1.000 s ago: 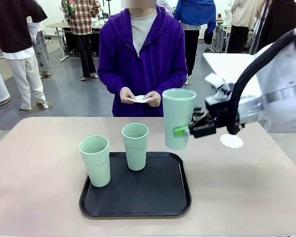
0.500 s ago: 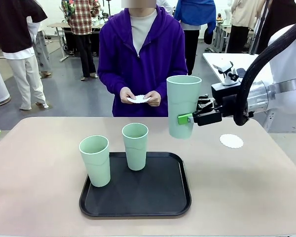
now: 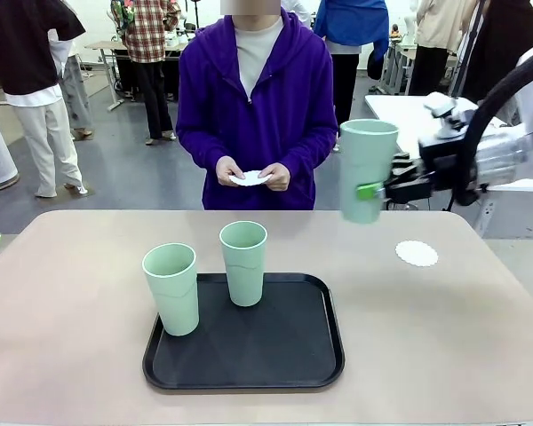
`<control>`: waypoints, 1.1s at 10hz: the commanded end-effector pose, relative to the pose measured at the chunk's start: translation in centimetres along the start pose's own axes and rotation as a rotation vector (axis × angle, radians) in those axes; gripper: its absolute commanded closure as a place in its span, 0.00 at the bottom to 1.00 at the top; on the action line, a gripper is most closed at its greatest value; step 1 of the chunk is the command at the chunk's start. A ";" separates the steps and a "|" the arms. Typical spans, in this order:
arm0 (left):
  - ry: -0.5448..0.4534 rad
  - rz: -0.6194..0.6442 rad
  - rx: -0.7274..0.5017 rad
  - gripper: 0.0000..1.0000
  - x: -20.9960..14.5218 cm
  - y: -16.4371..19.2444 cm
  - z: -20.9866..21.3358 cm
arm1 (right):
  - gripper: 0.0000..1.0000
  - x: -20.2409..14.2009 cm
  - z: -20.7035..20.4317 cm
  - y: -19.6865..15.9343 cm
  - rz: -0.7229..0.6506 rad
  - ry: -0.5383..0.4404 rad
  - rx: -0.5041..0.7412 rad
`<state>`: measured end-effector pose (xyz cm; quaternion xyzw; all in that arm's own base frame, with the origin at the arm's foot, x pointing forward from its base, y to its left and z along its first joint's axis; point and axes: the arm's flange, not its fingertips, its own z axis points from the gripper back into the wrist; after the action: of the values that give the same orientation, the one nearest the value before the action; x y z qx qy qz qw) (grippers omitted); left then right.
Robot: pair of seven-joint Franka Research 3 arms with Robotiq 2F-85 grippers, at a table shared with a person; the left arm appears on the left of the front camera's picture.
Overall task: Place coasters on the table and set cups on them.
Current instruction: Pick up one Reusable plastic cup and place it on a coaster set by the human.
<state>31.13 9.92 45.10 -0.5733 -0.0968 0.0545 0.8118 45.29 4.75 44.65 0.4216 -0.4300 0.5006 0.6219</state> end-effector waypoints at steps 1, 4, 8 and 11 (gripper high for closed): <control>-0.003 -0.013 -0.017 0.00 0.0 0.1 0.2 | 0.17 -1.1 4.3 -5.1 -0.003 -0.032 -0.031; -0.003 -0.013 -0.017 0.00 0.0 0.1 0.2 | 0.17 -4.1 12.3 -8.7 -0.043 -0.072 -0.162; -0.003 -0.013 -0.017 0.00 0.0 0.1 0.2 | 0.17 -4.9 13.9 -9.2 -0.064 -0.067 -0.211; -0.003 -0.013 -0.017 0.00 0.0 0.1 0.2 | 0.17 -5.5 15.1 -9.0 -0.072 -0.063 -0.215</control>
<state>31.13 9.91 45.09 -0.5733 -0.0966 0.0544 0.8118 51.81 -12.35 42.70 0.3830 -0.4852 0.4151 0.6675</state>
